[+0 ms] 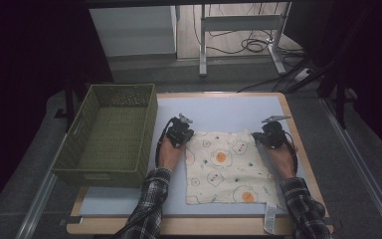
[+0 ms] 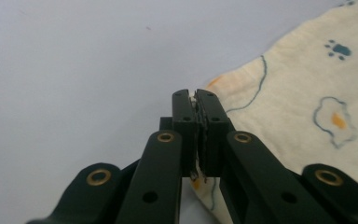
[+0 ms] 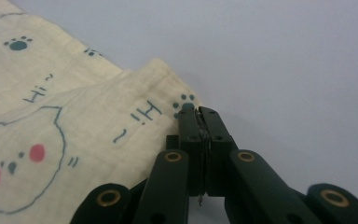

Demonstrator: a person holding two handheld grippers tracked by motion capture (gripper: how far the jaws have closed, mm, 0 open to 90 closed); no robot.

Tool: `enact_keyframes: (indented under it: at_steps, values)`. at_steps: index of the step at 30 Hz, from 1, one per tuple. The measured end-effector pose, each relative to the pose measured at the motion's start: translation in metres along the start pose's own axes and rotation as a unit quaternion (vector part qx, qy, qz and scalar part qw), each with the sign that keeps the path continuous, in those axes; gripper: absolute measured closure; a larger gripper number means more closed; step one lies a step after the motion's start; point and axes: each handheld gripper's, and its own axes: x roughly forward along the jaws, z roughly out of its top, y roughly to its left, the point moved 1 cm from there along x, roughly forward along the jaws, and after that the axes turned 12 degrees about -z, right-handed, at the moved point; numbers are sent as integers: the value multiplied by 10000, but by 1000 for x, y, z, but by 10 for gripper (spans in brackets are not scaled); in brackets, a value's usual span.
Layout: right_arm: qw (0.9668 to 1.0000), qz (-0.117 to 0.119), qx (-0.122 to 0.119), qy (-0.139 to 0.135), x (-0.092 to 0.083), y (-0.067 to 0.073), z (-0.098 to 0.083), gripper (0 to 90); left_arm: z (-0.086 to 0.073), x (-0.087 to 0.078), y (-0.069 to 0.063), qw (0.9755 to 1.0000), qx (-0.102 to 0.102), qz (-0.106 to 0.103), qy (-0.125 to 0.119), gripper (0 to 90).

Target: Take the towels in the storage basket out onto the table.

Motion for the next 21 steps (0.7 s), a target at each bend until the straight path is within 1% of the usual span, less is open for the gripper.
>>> enact_keyframes:
  at_steps: [1, 2, 3, 4, 5, 6, 7, 8, 9, 10, 11, 12, 14, 15, 16, 17, 18, 19, 20, 21]
  values:
    - [9998, -144, -100, 3, 1, 0, 5, 890, 1, -2, 2, 9999, -63, 69, -97, 881]
    - [9997, -220, -98, -25, 0, -1, 8, 890, 3, -8, 9, 9993, -136, 235, -242, 880]
    - [9995, -289, -60, -74, 0, -4, 10, 890, 4, -9, 13, 9992, -174, 253, -239, 880]
    - [9995, -289, -60, -74, 0, -4, 10, 890, 4, -9, 13, 9992, -174, 253, -239, 874]
    - [9996, -248, 88, -126, 1, -9, 14, 879, 5, -9, 18, 9995, -222, 186, -153, 862]
    - [9996, -248, 88, -126, 1, -9, 14, 879, 5, -9, 18, 9995, -222, 186, -153, 826]
    - [9996, -215, 112, -158, 2, -11, 16, 855, 4, -8, 18, 9994, -204, 245, -123, 826]
    - [9993, -287, 101, -203, 2, -13, 18, 811, 4, -8, 19, 9994, -211, 233, -143, 752]
    - [9993, -287, 101, -203, 2, -13, 18, 811, 4, -8, 19, 9994, -211, 233, -143, 714]
    - [9994, -237, 150, -212, 3, -15, 19, 762, 4, -7, 20, 9993, -283, 178, -165, 675]
    - [9995, -198, 163, -196, 4, -16, 19, 748, 4, -5, 21, 9990, -375, 147, -190, 658]
    - [9995, -198, 163, -196, 4, -16, 19, 748, 4, -5, 21, 9990, -375, 147, -190, 644]
    - [9998, -86, 140, -136, 8, -15, 19, 701, 3, -2, 21, 9990, -405, 138, -100, 631]
    - [9999, -142, 33, -74, 12, -12, 18, 676, 2, 0, 20, 9990, -408, 162, -62, 624]
    - [9999, -142, 33, -74, 12, -12, 18, 676, 1, 1, 20, 9989, -431, 190, -9, 624]
    - [9998, -177, -7, -48, 15, -11, 17, 674, -1, 2, 21, 9987, -478, 157, -35, 626]
    - [9999, -130, -14, -4, 19, -9, 16, 744, -2, 1, 22, 9985, -546, 84, -61, 683]
    - [10000, -30, 50, 11, 19, -8, 16, 792, -4, 1, 23, 9974, -700, -100, -151, 715]
    - [10000, -30, 50, 11, 19, -8, 16, 792, -4, 1, 23, 9974, -700, -100, -151, 740]
    - [10000, 13, 60, 32, 20, -7, 17, 848, -4, 0, 24, 9971, -717, -213, -151, 740]
